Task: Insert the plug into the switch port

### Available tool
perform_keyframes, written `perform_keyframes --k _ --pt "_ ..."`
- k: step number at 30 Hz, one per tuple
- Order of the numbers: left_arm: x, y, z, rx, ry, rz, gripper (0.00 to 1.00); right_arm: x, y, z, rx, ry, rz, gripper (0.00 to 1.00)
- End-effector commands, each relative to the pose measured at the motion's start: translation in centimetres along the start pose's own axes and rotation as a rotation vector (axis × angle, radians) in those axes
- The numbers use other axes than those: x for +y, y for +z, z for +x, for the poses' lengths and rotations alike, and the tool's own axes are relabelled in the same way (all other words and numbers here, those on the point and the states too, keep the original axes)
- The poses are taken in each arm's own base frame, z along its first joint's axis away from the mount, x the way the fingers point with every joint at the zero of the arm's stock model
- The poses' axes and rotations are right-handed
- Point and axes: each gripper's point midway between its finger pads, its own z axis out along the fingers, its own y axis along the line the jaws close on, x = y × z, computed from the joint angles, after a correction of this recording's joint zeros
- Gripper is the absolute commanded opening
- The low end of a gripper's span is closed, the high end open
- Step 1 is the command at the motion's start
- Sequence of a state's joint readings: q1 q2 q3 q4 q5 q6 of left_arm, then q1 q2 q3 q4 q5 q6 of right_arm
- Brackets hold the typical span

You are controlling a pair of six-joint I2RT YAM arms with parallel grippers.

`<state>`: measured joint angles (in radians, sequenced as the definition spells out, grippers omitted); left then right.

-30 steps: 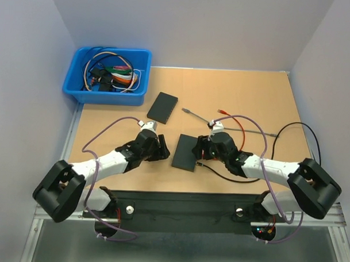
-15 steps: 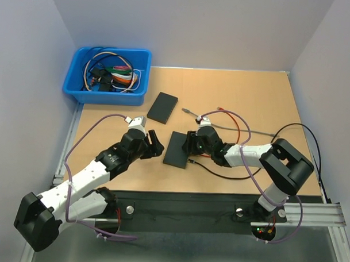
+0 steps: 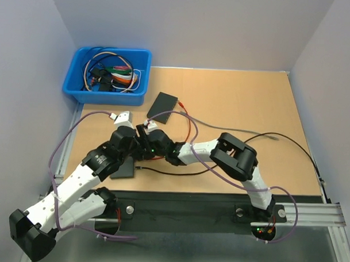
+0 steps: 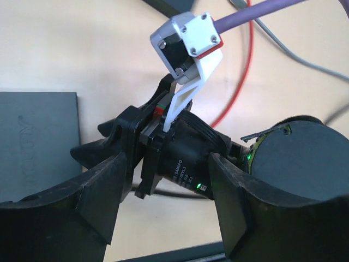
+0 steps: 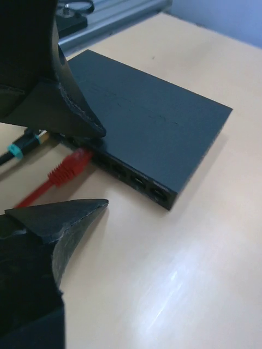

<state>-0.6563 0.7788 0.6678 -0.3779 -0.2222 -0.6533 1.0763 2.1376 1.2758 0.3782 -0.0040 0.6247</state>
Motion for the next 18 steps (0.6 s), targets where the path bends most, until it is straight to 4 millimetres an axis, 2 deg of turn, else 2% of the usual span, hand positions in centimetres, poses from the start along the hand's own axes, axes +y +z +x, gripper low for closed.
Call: perform_keyframes --k 1,2,3,5,8,9,10,12,14,15,16,17,18 --pt "-2.2 -1.5 -2.2 -0.053 -0.014 0.08 0.75 5.2 2.1 -1.1 0.006 0.002 -0.099 0.57" --pt "-2.2 -1.5 -2.3 -0.056 -0.014 0.076 0.75 4.8 2.2 -0.9 0.011 -0.013 -0.082 0.59" --pt "-2.1 -1.7 -2.6 -0.067 -0.014 0.072 0.75 5.5 1.7 -2.2 -0.008 -0.028 -0.081 0.61" --pt "-1.9 -1.9 -2.8 -0.078 -0.022 0.068 0.77 5.1 0.8 -4.0 -0.059 -0.071 -0.037 0.68" --pt "-1.8 -1.8 -3.0 -0.091 -0.025 0.061 0.78 3.7 -1.8 -6.0 -0.117 -0.132 0.046 0.74" --pt "-1.8 -1.5 -2.8 -0.085 -0.02 0.055 0.78 1.9 -2.6 -5.4 -0.102 -0.141 0.088 0.75" --pt "-1.9 -1.4 -3.0 -0.091 -0.021 0.059 0.78 2.0 -4.3 -7.5 -0.154 -0.155 0.109 0.77" --pt "-2.0 -0.7 -2.6 -0.074 -0.005 0.056 0.78 0.0 -6.3 -8.8 -0.182 -0.159 0.168 0.78" --pt "-2.2 0.3 -2.4 -0.061 0.003 0.051 0.78 -1.8 -9.1 -10.3 -0.228 -0.169 0.23 0.8" --pt "-2.3 0.7 -2.0 -0.048 0.013 0.054 0.78 -3.3 -10.2 -11.3 -0.247 -0.162 0.265 0.8" --pt "-2.4 1.1 -2.1 -0.047 0.018 0.055 0.78 -4.8 -11.1 -11.2 -0.246 -0.172 0.304 0.81" --pt "-2.6 2.1 -1.7 -0.032 0.03 0.053 0.78 -5.8 -12.9 -13.2 -0.292 -0.159 0.33 0.83" --pt "-2.7 2.7 -1.6 -0.027 0.039 0.053 0.78 -6.6 -13.6 -13.7 -0.301 -0.168 0.354 0.84"
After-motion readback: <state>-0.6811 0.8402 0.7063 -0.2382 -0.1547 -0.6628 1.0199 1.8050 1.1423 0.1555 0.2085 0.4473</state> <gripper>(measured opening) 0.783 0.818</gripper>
